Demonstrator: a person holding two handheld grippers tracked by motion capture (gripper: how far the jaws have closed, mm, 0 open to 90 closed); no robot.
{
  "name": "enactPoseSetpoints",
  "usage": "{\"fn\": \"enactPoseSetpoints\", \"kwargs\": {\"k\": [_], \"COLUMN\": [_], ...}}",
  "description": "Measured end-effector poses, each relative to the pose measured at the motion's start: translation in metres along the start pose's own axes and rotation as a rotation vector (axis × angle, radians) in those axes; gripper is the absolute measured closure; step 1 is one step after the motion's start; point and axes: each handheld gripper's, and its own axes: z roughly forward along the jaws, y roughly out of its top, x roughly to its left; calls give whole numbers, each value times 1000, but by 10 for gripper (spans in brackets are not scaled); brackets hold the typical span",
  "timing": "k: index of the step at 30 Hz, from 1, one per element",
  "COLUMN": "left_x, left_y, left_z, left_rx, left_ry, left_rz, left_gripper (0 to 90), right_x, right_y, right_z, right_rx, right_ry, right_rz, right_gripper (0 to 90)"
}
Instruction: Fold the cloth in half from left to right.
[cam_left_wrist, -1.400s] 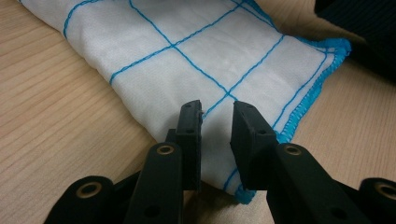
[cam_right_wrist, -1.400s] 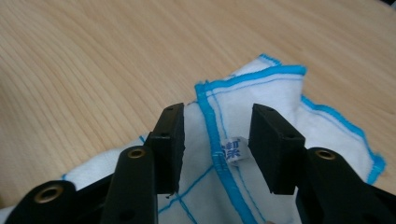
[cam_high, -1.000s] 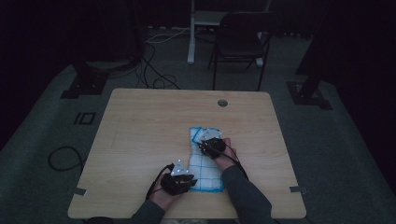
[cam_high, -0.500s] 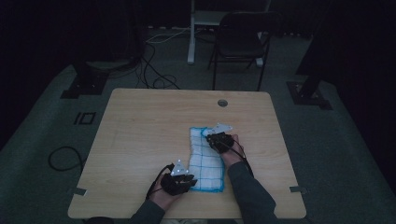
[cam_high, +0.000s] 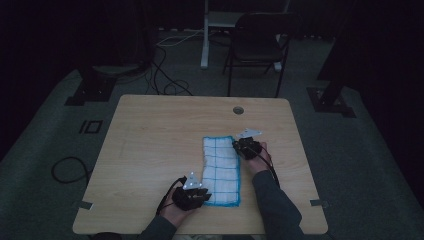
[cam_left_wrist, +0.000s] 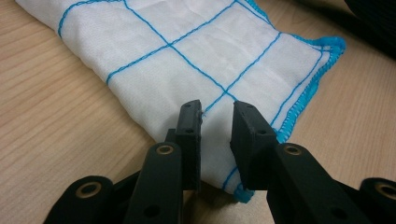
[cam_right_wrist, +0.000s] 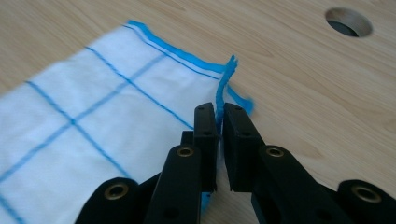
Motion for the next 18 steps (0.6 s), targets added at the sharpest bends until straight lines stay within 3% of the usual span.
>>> {"fn": "enactPoseSetpoints", "kwargs": {"k": [8,18], "left_x": [0,16], "left_y": [3,17], "left_z": [-1,-7], "left_rx": [2,-53], "left_ry": [9,53], "left_rz": [8,-12], "left_gripper": [741,740], "right_x": [-17,-16], "right_y": [-11,-10], "right_z": [5,0], "right_rx": [38,18], "right_ry": [-30,-33], "right_rz": [38,41], "right_gripper": [832,783]}}
